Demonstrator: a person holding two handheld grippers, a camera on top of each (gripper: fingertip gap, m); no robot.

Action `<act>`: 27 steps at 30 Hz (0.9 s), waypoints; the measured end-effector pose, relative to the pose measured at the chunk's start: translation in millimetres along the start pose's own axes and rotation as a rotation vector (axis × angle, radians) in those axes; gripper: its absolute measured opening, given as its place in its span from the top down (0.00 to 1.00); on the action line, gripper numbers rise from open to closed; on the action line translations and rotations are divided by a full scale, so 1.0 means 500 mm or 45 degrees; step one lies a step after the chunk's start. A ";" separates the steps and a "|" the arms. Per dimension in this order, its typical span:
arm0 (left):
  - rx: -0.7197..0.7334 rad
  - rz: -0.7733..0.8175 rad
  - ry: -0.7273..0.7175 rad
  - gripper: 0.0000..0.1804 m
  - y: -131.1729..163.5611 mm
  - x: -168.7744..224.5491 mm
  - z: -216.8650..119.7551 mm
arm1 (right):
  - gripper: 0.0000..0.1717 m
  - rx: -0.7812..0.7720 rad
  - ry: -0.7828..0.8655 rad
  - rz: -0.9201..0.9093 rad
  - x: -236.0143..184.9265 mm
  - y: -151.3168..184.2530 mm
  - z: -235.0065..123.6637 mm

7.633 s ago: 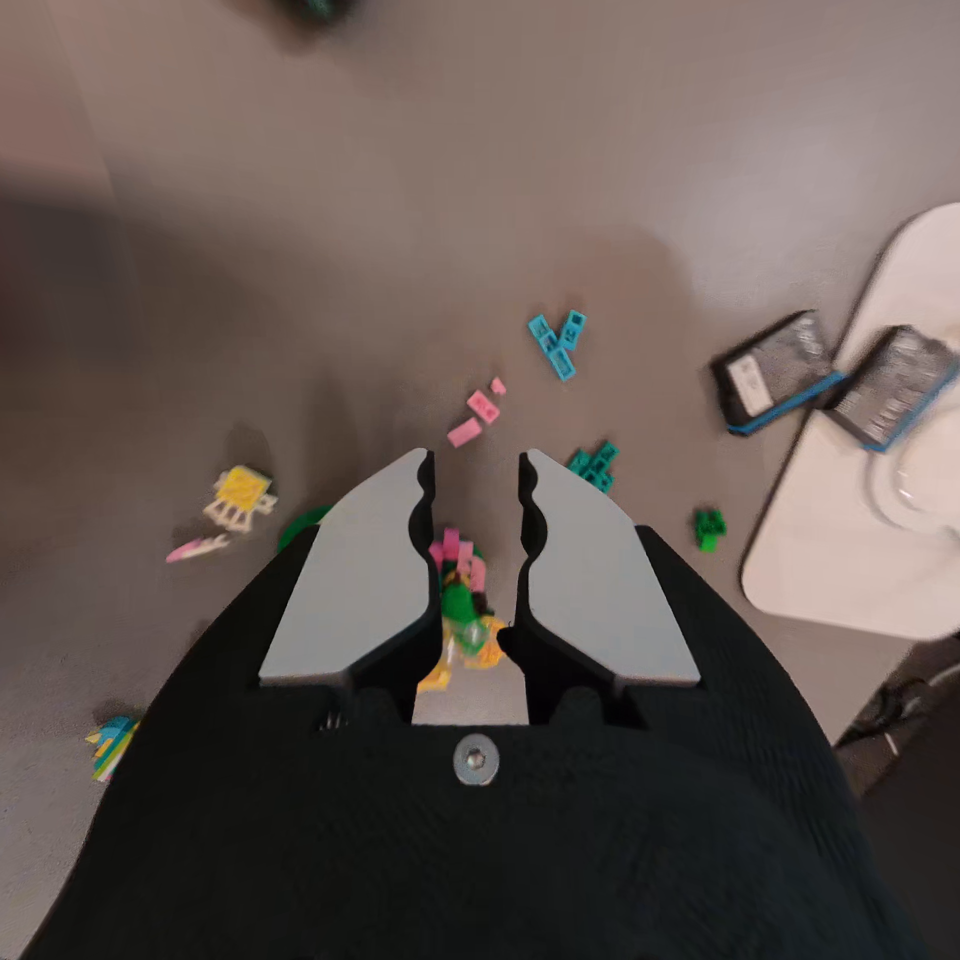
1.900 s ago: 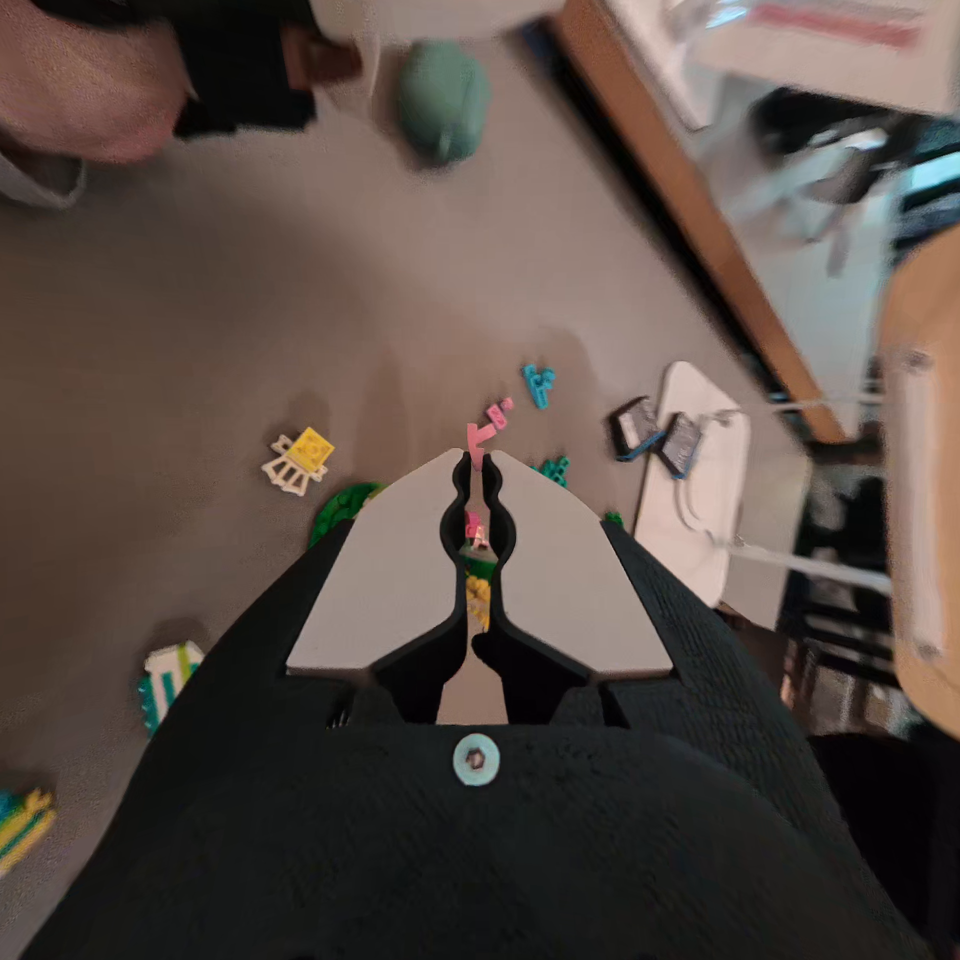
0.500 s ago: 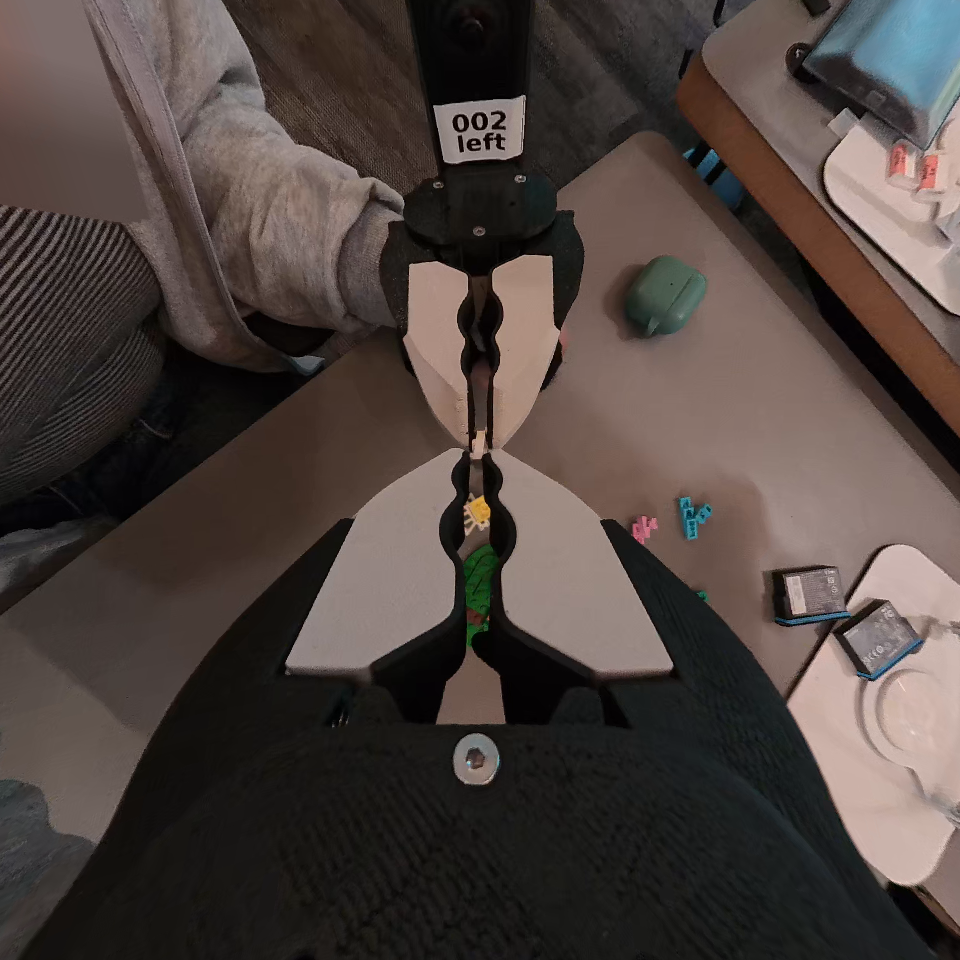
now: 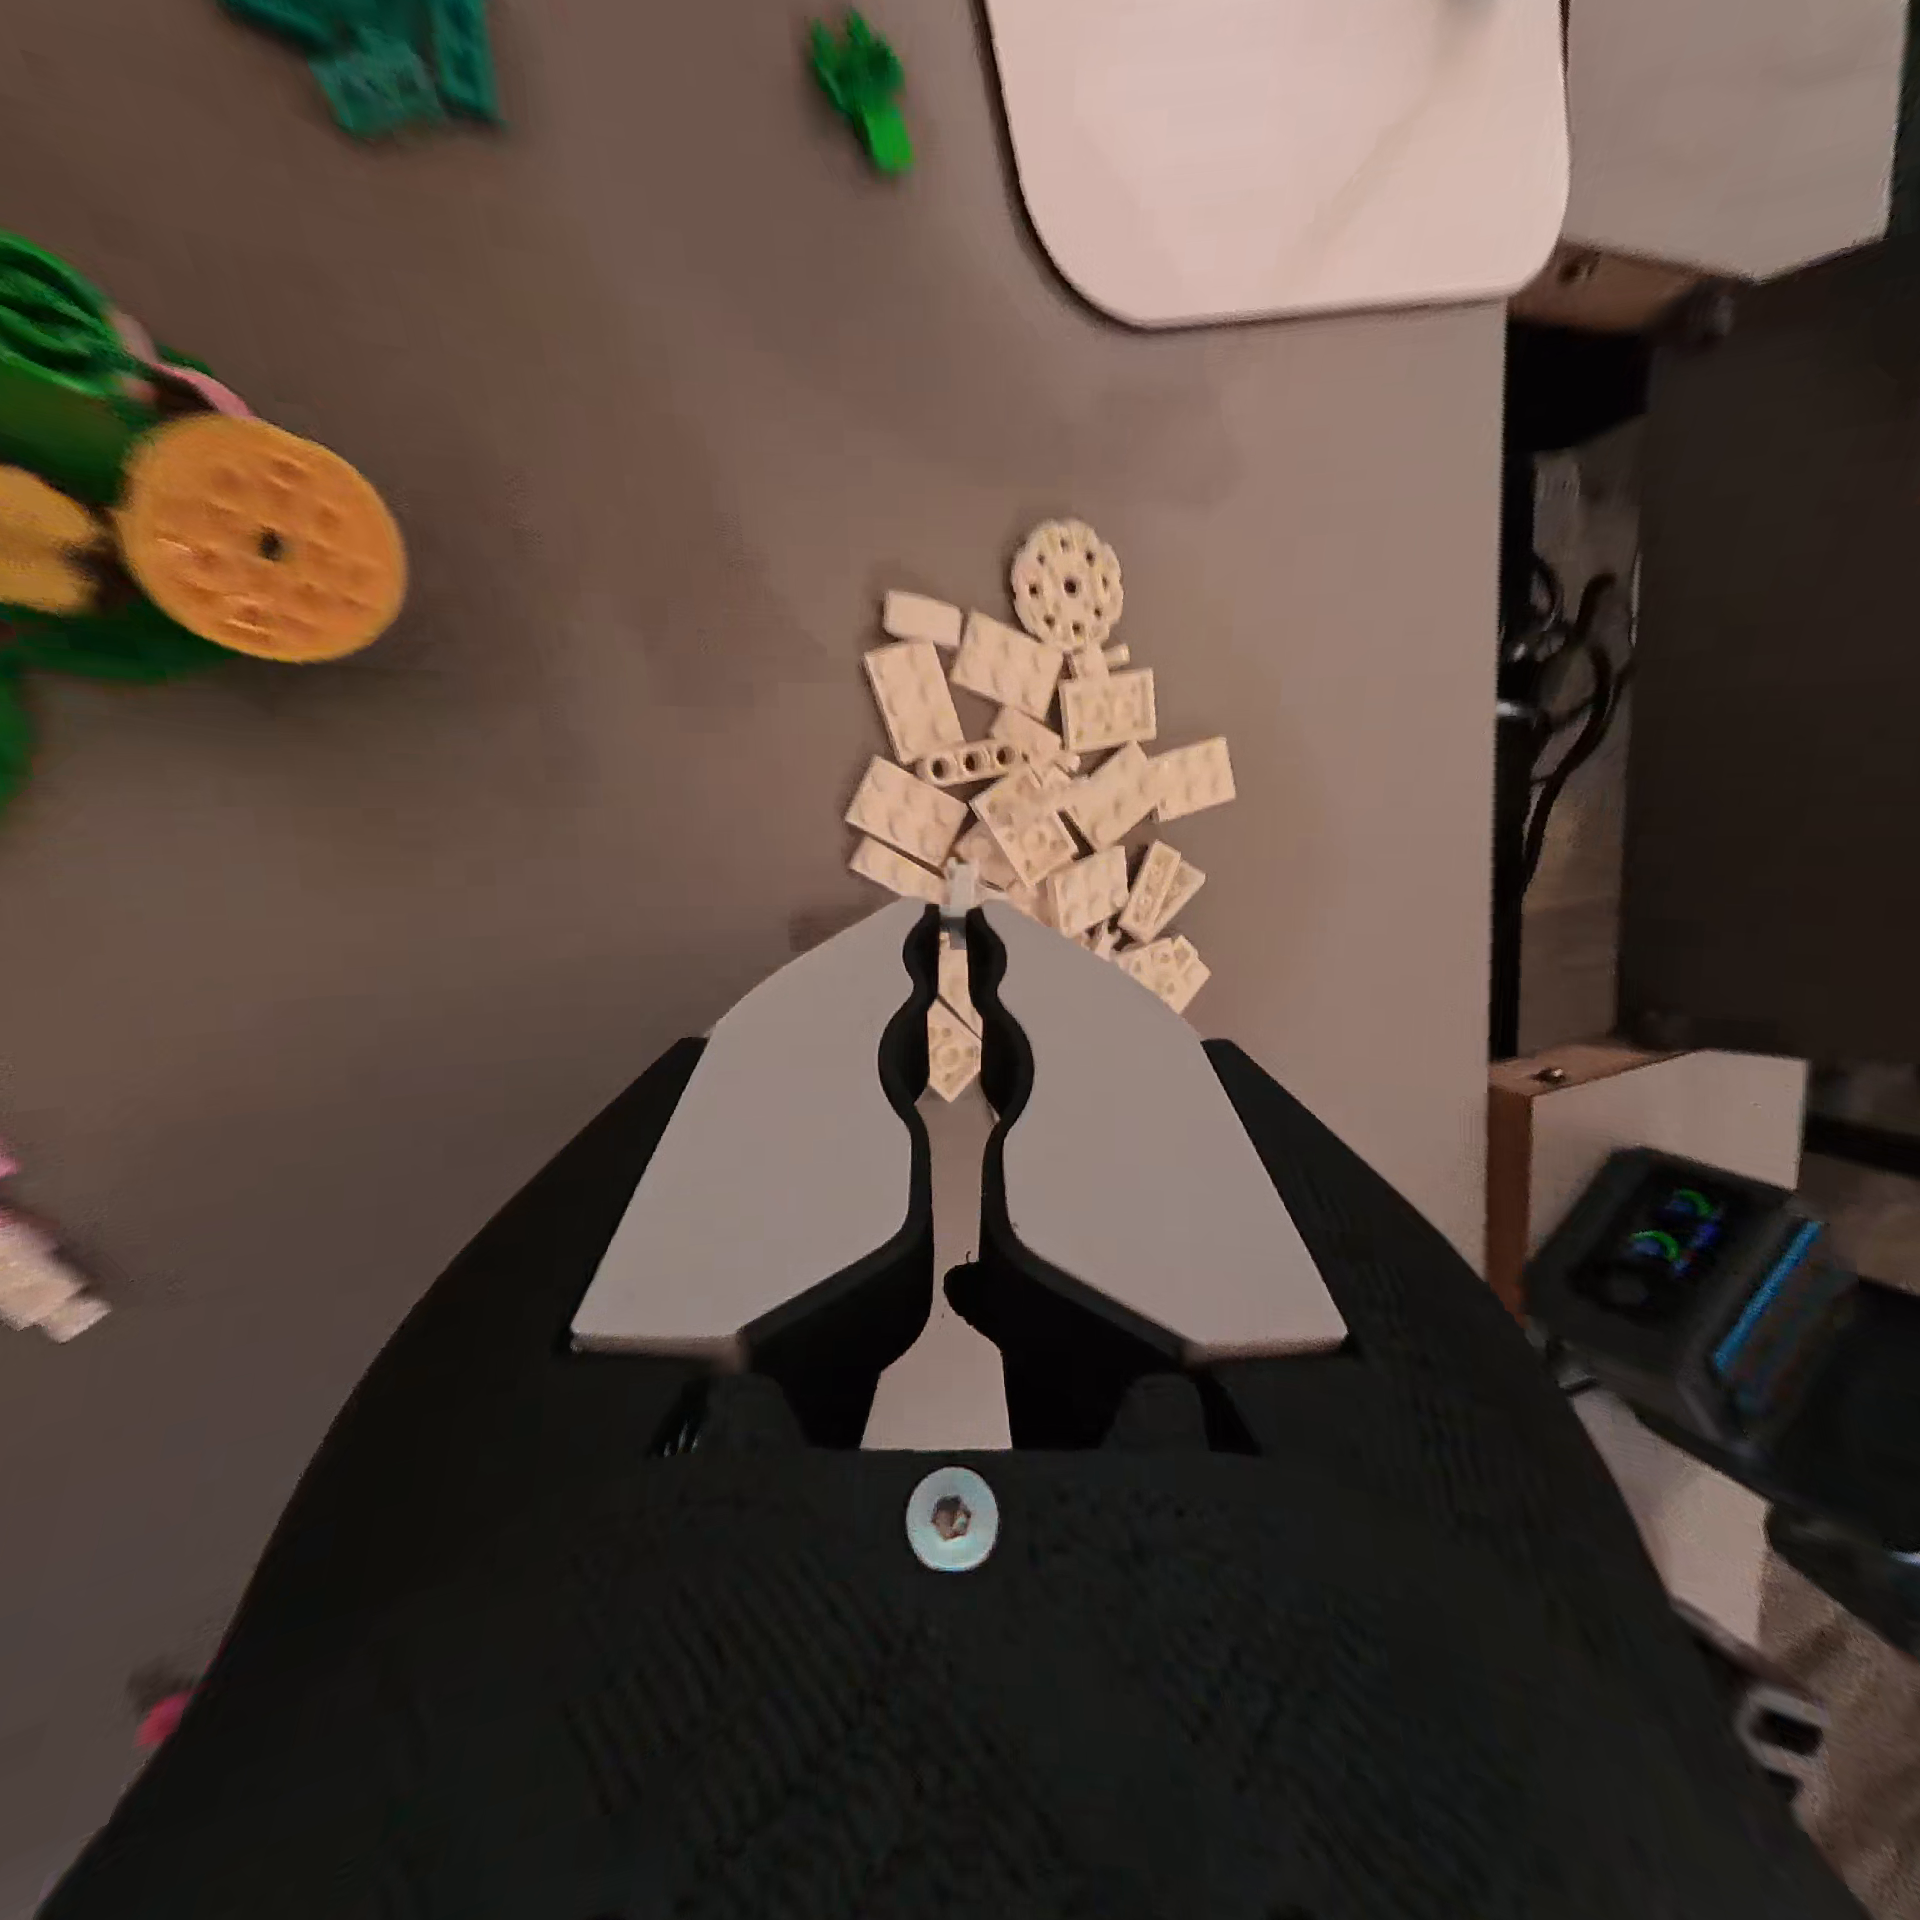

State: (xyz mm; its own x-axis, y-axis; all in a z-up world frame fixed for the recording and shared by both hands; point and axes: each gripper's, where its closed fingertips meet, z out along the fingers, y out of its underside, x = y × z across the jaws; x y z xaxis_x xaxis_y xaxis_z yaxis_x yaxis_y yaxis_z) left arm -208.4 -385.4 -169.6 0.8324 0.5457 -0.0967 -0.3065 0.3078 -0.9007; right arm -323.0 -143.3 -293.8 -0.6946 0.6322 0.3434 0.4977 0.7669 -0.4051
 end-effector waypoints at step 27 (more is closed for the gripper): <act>-0.325 0.117 0.154 1.00 0.072 0.077 0.038 | 0.97 0.385 -0.169 -0.496 -0.302 0.015 -0.137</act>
State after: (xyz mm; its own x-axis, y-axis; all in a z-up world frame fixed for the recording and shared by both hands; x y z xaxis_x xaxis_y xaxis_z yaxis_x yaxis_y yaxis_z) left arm -195.9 -338.6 -197.6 0.8603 0.4605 -0.2189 -0.2697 0.0467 -0.9618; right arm -178.6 -225.4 -290.5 -0.8686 0.2712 0.4147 0.0299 0.8640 -0.5025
